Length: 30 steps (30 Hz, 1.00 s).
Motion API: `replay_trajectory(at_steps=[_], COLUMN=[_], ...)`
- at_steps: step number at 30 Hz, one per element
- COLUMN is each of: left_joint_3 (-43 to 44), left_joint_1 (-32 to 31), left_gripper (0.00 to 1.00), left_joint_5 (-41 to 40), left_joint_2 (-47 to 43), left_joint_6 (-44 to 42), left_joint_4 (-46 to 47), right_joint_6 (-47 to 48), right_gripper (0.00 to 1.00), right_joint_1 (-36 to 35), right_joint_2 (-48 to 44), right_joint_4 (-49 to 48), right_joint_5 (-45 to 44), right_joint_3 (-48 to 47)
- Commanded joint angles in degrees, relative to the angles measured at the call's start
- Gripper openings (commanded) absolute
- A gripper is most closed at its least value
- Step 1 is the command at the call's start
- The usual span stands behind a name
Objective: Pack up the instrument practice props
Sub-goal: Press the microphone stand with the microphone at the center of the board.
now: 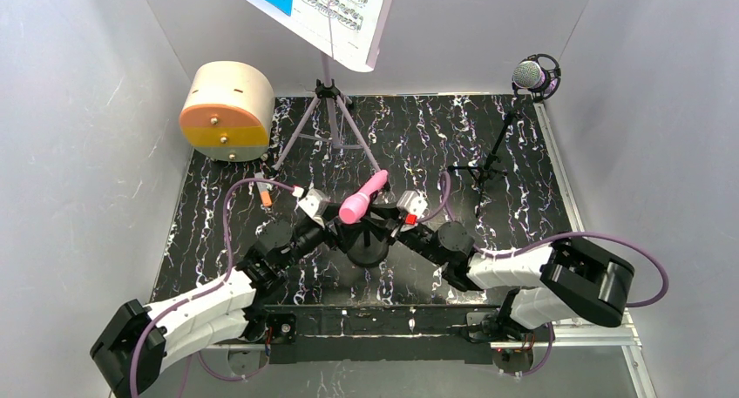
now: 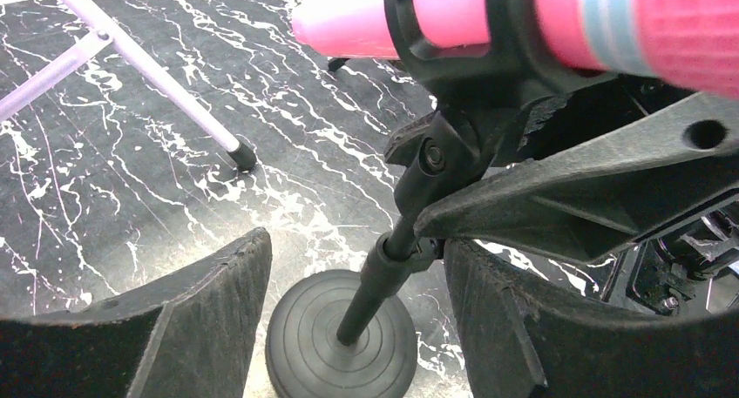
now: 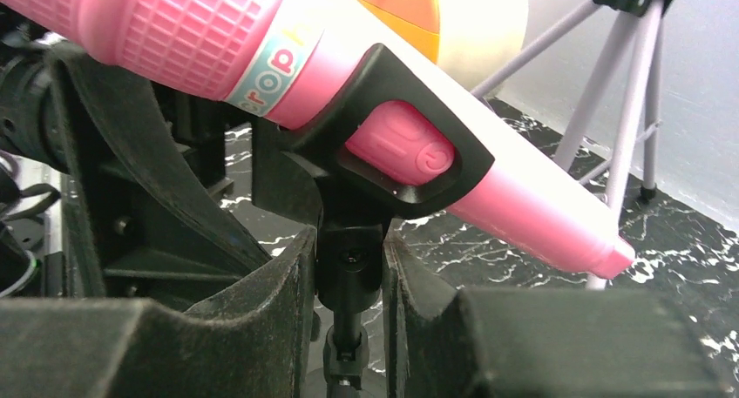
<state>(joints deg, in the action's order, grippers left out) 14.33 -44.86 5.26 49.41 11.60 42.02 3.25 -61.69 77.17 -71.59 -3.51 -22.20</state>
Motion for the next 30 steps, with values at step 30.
replay_trajectory(at_steps=[30], left_joint_3=[5.07], left_joint_1=[-0.22], left_gripper=[0.76], left_joint_5=[-1.19], left_joint_2=[-8.55], left_joint_6=[5.9], left_joint_4=[-6.77], right_joint_6=[6.4], right_gripper=[0.01], right_joint_1=[0.72], right_joint_2=[13.05], right_joint_4=[-11.17], right_joint_5=[-16.07], right_joint_3=[3.07])
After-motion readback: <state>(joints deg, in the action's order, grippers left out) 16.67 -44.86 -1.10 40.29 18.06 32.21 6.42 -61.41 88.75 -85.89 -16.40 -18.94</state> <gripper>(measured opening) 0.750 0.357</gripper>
